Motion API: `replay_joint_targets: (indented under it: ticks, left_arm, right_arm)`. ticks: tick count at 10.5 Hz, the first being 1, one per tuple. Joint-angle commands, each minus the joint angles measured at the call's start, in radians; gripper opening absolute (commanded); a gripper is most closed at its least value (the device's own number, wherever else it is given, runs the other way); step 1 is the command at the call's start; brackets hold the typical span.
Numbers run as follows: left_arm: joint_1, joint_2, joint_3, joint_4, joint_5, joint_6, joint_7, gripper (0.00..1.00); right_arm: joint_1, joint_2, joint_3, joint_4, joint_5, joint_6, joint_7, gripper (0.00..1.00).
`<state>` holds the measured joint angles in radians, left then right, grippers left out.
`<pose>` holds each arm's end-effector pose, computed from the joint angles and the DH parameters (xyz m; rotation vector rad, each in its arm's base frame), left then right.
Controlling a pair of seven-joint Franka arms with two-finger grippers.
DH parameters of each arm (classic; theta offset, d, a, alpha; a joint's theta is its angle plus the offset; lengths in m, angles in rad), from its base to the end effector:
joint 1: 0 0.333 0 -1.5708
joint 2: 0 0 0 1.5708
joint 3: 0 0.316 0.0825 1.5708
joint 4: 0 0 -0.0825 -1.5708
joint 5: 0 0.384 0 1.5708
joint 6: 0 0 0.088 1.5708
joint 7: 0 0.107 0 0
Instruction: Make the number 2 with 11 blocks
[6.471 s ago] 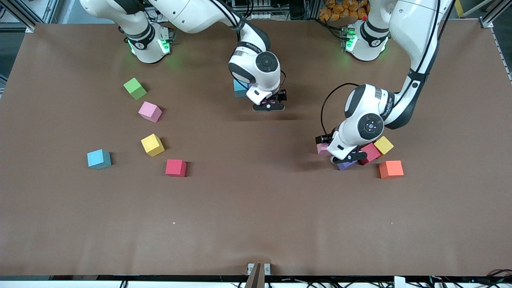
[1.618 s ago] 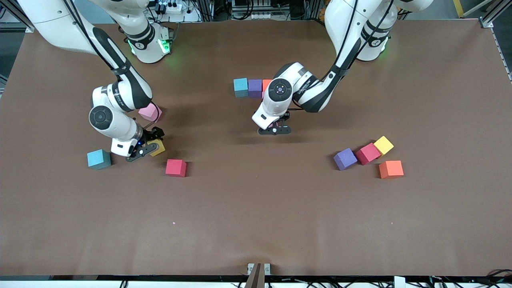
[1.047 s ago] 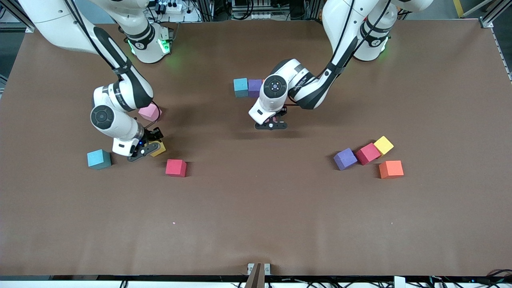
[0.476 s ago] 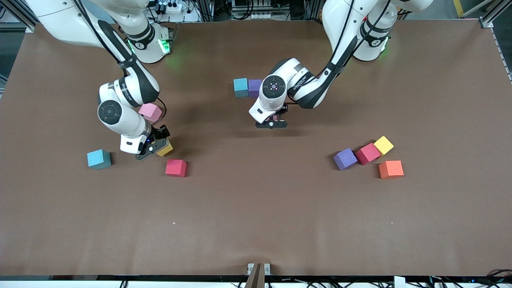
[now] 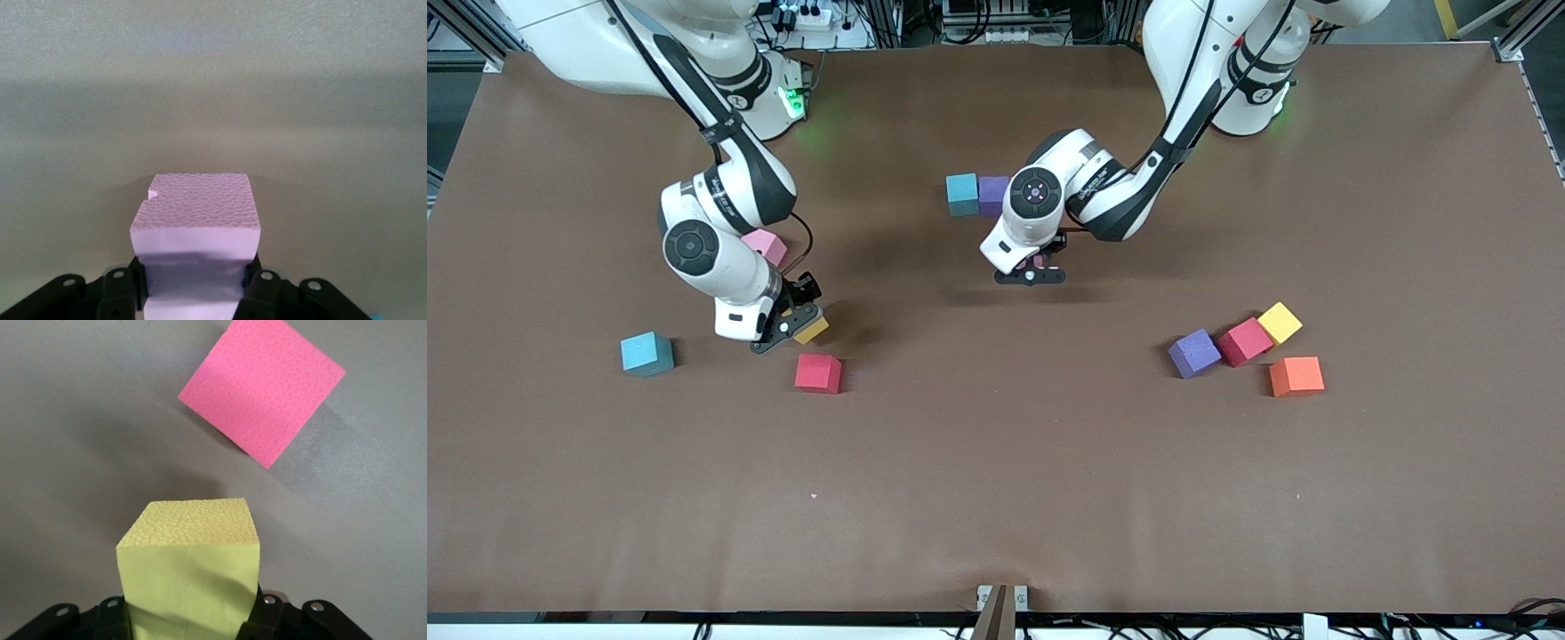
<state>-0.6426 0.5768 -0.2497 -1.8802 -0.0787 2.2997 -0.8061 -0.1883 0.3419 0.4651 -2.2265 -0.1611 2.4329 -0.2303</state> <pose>0.3929 -0.4806 0.1985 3.0994 -0.0001 -0.3721 0.5169 0.1501 0.2266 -2.9409 -0.9396 0.1420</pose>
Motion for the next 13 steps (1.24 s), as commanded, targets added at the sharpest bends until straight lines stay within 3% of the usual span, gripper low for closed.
replay_joint_targets:
  ticks: [1,5,7,13]
  left_arm:
    - [0.004,-0.032,0.000,-0.008,0.014,-0.011,-0.027,1.00]
    - [0.064,-0.188,-0.002,-0.005,0.011,-0.076,-0.051,1.00]
    - [0.162,-0.258,-0.002,-0.002,0.011,-0.153,0.008,1.00]
    - [0.570,-0.371,0.003,-0.014,0.040,-0.374,0.539,1.00]
  right_arm:
    - [-0.011,-0.020,0.023,-0.001,0.012,-0.015,-0.009,0.39]
    - [-0.002,-0.017,0.069,0.011,0.011,-0.017,-0.014,0.39]
    - [0.056,-0.015,0.069,0.031,0.011,-0.017,-0.012,0.39]
    - [0.292,0.040,0.067,0.120,0.009,-0.022,-0.001,0.41]
